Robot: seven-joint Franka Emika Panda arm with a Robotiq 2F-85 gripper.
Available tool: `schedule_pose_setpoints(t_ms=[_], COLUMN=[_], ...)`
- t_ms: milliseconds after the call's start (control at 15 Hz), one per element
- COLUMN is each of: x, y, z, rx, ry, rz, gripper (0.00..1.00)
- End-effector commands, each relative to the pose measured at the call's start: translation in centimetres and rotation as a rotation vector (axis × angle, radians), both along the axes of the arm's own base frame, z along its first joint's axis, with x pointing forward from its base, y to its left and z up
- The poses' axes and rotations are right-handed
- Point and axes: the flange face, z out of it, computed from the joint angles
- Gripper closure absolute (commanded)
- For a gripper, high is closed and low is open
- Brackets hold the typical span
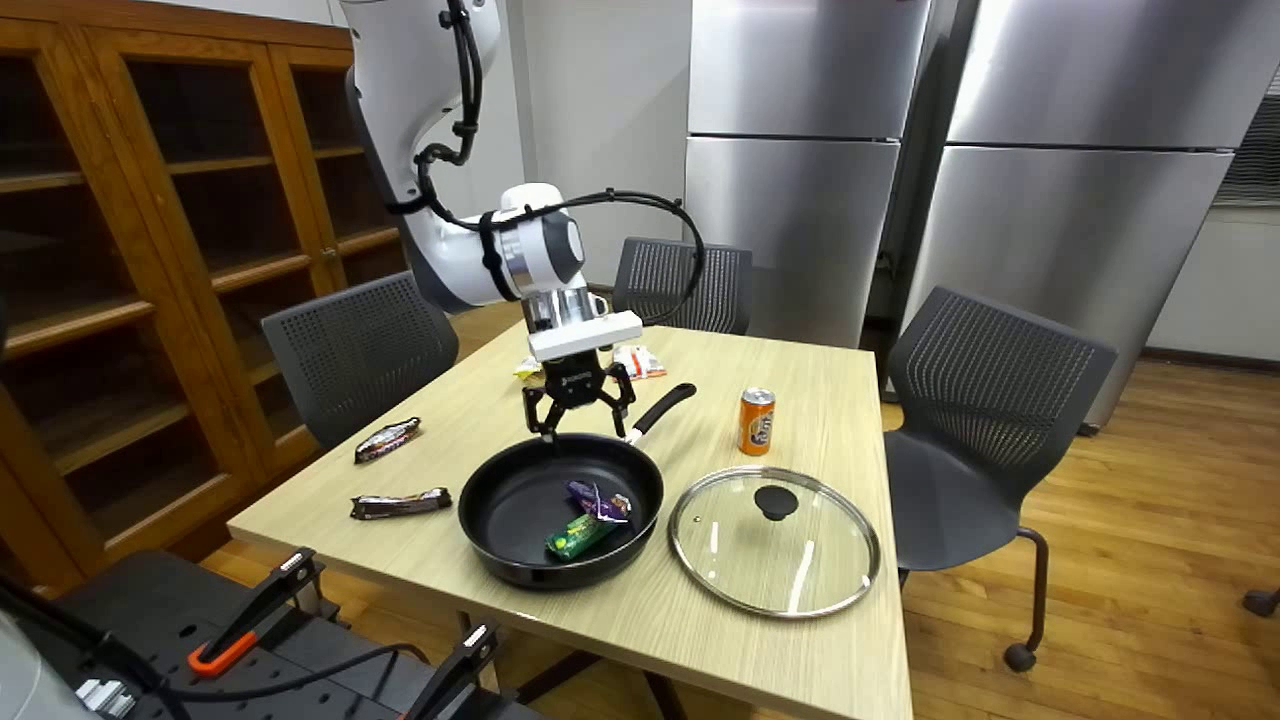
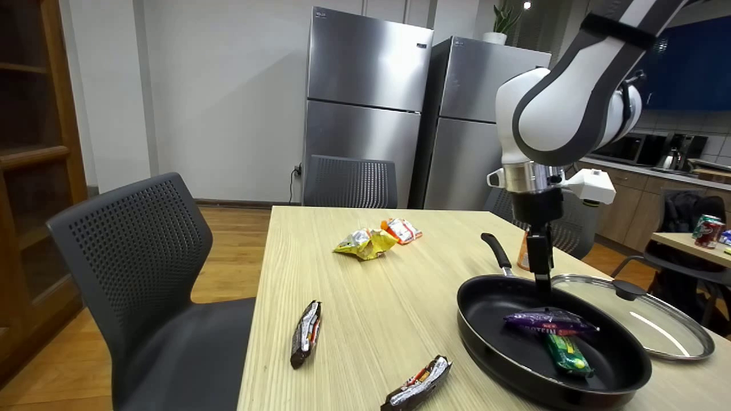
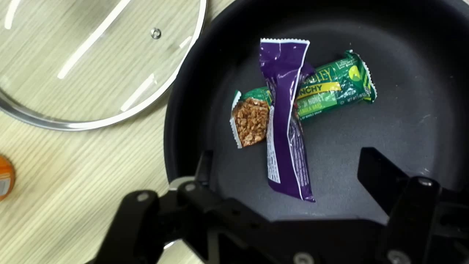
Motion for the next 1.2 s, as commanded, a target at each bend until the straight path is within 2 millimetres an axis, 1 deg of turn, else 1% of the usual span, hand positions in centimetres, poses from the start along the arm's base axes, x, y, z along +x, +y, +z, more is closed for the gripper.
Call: schedule_pose_setpoints(t_ms=[0,600,867,1133], x=[0.8,4.6,6.1,7.3], y=[2.6,10.3,14.3,18.2], z=[2.7,4.8,4.9,4.6], rx=[-0.045,-0.004,0.013,0.02], ry=[-0.034,-0.058,-0.051,-0.04], rz=[0.041,0.164,0.237,0.313], gripper=[0.0,0.0,0.0,0.0])
